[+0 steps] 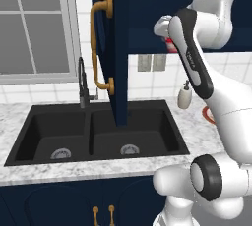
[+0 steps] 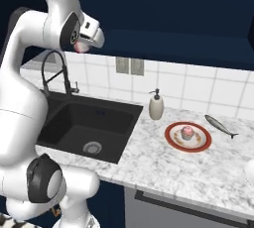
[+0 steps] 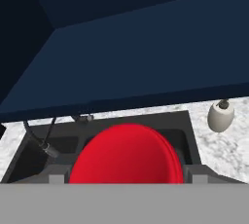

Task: From the different types of pastries on the counter, select a croissant and place it on the cutting board. Then retrieve a jar of jam from the cabinet and place it alongside the croissant on the cutting board.

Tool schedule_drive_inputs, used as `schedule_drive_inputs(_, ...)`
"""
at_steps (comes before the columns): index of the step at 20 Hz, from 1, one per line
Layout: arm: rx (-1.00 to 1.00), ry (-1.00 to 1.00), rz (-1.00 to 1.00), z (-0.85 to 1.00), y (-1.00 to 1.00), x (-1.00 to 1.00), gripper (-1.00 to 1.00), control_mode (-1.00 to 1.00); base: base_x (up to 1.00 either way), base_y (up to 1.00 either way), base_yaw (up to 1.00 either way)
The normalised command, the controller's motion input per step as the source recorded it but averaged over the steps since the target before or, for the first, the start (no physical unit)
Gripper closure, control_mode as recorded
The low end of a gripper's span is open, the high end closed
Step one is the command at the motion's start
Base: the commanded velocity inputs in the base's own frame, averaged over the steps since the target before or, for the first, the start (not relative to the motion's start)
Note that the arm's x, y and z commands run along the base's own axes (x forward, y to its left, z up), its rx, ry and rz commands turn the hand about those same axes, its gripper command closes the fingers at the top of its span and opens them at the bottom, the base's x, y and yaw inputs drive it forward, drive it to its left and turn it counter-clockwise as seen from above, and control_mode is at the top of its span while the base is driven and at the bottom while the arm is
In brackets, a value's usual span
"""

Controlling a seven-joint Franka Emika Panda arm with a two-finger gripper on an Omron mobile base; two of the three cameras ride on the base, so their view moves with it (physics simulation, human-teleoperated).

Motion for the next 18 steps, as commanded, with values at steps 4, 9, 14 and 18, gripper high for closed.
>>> schedule_drive_inputs(4, 0.0, 0.0, 0.0, 0.0, 0.0, 0.0, 1.0, 1.0, -0.99, 0.0, 0.0)
schedule_drive_inputs(9, 0.0, 0.0, 0.0, 0.0, 0.0, 0.0, 1.0, 1.0, -1.0, 0.0, 0.0)
schedule_drive_inputs(14, 0.0, 0.0, 0.0, 0.0, 0.0, 0.0, 1.0, 1.0, -0.94, -0.23, 0.0)
schedule_drive_inputs(18, 0.0, 0.0, 0.0, 0.0, 0.0, 0.0, 1.0, 1.0, -0.76, -0.51, 0.0)
